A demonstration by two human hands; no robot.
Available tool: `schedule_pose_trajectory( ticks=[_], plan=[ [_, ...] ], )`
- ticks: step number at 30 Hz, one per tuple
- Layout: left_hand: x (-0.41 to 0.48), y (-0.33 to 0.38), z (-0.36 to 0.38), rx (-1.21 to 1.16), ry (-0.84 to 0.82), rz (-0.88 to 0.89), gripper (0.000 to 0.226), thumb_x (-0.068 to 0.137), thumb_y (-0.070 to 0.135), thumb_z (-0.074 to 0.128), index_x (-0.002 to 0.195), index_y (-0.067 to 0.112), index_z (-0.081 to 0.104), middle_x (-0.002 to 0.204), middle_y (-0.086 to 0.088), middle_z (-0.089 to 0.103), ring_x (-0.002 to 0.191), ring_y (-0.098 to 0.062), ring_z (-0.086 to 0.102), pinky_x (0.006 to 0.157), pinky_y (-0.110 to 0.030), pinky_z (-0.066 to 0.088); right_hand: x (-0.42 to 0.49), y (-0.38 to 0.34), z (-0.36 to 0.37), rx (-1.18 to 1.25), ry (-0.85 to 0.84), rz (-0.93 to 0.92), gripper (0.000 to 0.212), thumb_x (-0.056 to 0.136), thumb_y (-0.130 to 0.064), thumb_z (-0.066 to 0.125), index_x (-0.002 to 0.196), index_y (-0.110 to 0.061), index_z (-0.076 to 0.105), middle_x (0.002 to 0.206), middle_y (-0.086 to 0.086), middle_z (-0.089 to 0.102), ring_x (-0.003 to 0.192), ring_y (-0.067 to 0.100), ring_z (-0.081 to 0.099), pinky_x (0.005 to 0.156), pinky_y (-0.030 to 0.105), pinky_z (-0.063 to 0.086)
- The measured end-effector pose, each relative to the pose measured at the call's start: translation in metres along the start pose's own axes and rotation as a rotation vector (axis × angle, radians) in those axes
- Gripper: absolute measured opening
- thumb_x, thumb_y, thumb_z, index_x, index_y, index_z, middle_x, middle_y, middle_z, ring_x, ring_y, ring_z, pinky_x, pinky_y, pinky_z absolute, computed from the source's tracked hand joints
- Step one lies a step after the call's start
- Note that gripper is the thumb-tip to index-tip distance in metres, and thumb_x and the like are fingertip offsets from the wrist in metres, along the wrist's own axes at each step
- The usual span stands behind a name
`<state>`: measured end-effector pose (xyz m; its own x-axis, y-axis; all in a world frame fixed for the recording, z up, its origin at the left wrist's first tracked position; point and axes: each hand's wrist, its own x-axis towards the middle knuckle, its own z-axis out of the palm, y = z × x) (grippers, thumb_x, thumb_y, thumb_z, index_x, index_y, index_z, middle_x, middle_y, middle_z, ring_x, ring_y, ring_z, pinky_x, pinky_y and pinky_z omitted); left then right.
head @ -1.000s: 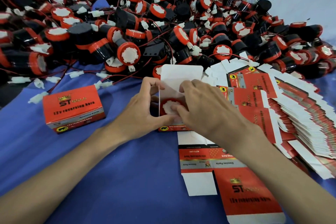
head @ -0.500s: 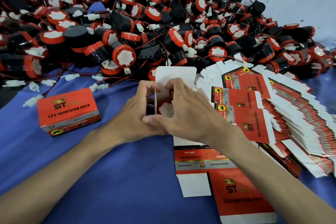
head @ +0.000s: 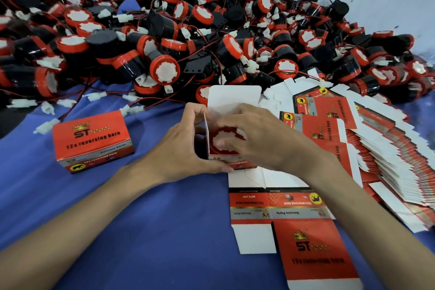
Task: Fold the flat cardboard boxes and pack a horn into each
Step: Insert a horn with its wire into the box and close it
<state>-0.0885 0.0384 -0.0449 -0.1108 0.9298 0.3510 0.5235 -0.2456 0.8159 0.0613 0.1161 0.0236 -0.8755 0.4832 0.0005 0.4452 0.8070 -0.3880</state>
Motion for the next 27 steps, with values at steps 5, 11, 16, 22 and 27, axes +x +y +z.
schedule_pose_trajectory(
  ticks=[5,11,16,22,27],
  plan=[
    [0.0,0.001,0.001,0.04,0.003,0.039,0.067,0.051,0.057,0.076,0.095,0.058,0.025,0.099,0.044,0.047,0.089,0.011,0.054,0.07,-0.006,0.041,-0.006,-0.006,0.007,-0.246,0.07,0.063,0.042,0.086,-0.053,0.056,0.121,-0.029,0.054,0.122,0.001,0.047,0.104,0.023,0.053,0.079,0.03,0.038],
    [0.0,-0.001,0.002,0.031,0.015,0.078,0.067,0.055,0.053,0.076,0.102,0.047,0.029,0.103,0.041,0.048,0.091,0.008,0.056,0.07,-0.006,0.042,-0.006,-0.013,0.012,-0.261,0.124,0.106,0.034,0.089,-0.038,0.052,0.118,-0.021,0.052,0.103,0.006,0.038,0.09,0.024,0.046,0.071,0.027,0.033],
    [0.0,-0.003,0.002,0.018,0.006,0.074,0.066,0.055,0.05,0.075,0.103,0.038,0.032,0.104,0.04,0.049,0.092,0.006,0.057,0.07,-0.008,0.044,-0.009,-0.019,0.017,-0.271,0.134,0.091,0.02,0.092,-0.029,0.045,0.108,-0.018,0.048,0.094,0.004,0.026,0.079,0.018,0.031,0.067,0.026,0.029],
    [0.0,-0.001,0.001,0.009,0.008,0.041,0.066,0.053,0.05,0.073,0.101,0.044,0.029,0.098,0.044,0.048,0.086,0.01,0.055,0.066,-0.006,0.042,-0.01,-0.019,0.02,-0.189,0.214,0.047,0.025,0.088,-0.023,0.047,0.105,-0.016,0.031,0.092,0.0,0.045,0.076,0.017,0.041,0.069,0.028,0.033],
    [0.0,0.002,0.0,0.045,0.0,0.063,0.063,0.055,0.049,0.071,0.101,0.049,0.029,0.098,0.048,0.045,0.084,0.016,0.052,0.064,-0.003,0.039,-0.01,-0.023,0.021,-0.243,0.248,0.081,0.022,0.087,-0.027,0.049,0.092,-0.016,0.03,0.097,0.001,0.03,0.074,0.014,0.039,0.065,0.024,0.038]
  ],
)
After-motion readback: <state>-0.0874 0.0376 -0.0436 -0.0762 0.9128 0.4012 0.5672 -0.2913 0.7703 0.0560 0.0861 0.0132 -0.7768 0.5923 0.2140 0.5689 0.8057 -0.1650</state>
